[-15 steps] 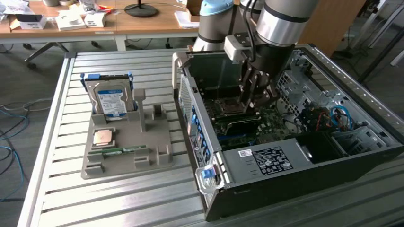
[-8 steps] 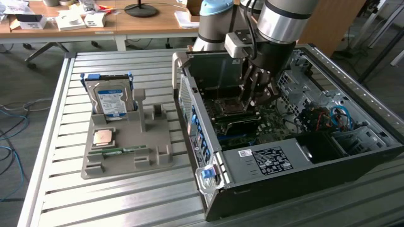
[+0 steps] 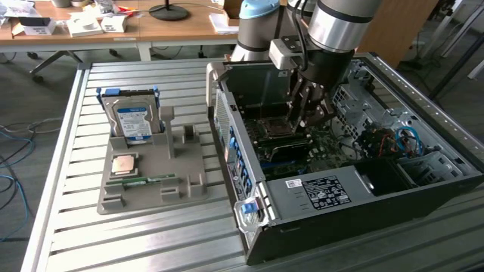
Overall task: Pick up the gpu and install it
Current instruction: 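Press down on the gpu until it lock into place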
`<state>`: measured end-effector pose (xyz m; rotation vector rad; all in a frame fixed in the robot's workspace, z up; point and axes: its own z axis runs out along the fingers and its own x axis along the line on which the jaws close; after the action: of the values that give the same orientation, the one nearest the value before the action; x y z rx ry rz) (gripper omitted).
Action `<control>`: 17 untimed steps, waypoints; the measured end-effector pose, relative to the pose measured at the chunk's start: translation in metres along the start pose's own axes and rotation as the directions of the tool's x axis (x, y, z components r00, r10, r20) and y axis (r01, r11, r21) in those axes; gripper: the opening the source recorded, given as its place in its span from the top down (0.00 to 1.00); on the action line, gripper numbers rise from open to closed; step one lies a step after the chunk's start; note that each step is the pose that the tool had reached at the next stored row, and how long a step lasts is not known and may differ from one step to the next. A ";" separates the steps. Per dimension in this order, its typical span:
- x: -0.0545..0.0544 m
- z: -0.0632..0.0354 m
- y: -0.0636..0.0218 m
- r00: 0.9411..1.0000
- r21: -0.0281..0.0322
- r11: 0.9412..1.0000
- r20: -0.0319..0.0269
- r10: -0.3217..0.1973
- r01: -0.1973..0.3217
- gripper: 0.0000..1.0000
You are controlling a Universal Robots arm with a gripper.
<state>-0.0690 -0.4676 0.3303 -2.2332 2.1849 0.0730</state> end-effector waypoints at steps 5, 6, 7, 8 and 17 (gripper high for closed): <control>0.000 0.0000 0.0000 1.000 0.000 1.000 0.000 0.000 0.000 0.68; 0.000 0.0000 0.0000 1.000 0.000 1.000 0.000 0.000 0.000 0.74; 0.000 0.0000 0.0000 1.000 0.000 1.000 0.000 0.000 0.000 0.74; 0.000 0.0000 0.0000 1.000 0.000 1.000 0.000 0.000 0.000 0.80; 0.000 0.0000 0.0000 1.000 0.000 1.000 0.000 0.000 0.000 0.89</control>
<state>-0.0690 -0.4676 0.3304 -2.2333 2.1849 0.0729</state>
